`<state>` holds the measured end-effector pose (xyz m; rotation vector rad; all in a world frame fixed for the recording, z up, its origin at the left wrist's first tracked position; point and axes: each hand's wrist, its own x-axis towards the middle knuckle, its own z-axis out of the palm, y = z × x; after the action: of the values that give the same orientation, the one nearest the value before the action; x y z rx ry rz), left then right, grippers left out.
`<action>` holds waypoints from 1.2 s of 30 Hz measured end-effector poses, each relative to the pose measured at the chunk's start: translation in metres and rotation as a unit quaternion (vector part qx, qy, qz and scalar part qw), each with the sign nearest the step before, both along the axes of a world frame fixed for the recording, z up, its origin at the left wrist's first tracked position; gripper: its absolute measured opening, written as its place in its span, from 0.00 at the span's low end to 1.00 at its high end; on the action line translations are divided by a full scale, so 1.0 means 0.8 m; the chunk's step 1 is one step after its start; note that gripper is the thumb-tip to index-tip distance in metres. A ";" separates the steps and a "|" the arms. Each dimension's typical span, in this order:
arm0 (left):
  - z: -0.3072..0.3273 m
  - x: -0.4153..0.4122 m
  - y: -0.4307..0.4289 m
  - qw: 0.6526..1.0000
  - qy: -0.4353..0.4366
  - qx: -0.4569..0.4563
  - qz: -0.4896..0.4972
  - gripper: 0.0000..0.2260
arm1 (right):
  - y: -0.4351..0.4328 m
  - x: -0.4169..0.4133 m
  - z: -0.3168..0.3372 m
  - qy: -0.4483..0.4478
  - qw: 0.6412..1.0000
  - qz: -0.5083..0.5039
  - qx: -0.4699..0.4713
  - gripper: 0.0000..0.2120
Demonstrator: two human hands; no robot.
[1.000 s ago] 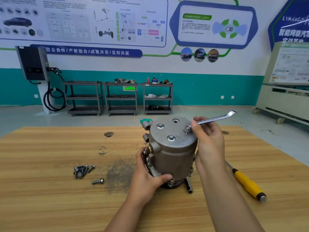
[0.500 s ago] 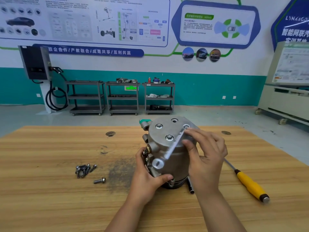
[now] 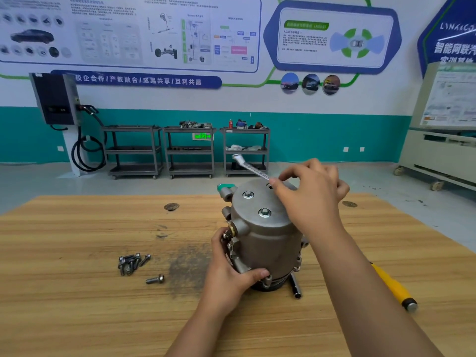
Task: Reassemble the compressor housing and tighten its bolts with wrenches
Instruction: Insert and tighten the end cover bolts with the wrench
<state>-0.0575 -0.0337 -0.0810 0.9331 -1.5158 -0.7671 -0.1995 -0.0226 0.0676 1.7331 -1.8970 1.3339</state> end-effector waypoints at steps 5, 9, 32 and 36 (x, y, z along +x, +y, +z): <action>-0.002 -0.001 -0.001 1.000 -0.005 -0.001 -0.004 0.43 | -0.010 -0.020 -0.003 -0.147 0.981 0.025 0.122 0.14; -0.001 -0.002 -0.002 1.000 -0.011 0.000 -0.001 0.44 | 0.005 -0.024 -0.010 -0.502 0.842 0.198 0.018 0.17; -0.003 -0.005 -0.003 1.000 0.004 -0.003 0.001 0.43 | 0.039 0.000 -0.062 0.018 0.956 0.166 -0.241 0.11; -0.001 -0.006 0.001 1.000 -0.006 -0.009 0.003 0.43 | 0.026 0.007 -0.029 0.022 0.981 0.110 -0.155 0.07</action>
<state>-0.0622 -0.0331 -0.0820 0.9304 -1.5262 -0.7438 -0.1937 -0.0014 0.0442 1.8271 -1.4126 1.5574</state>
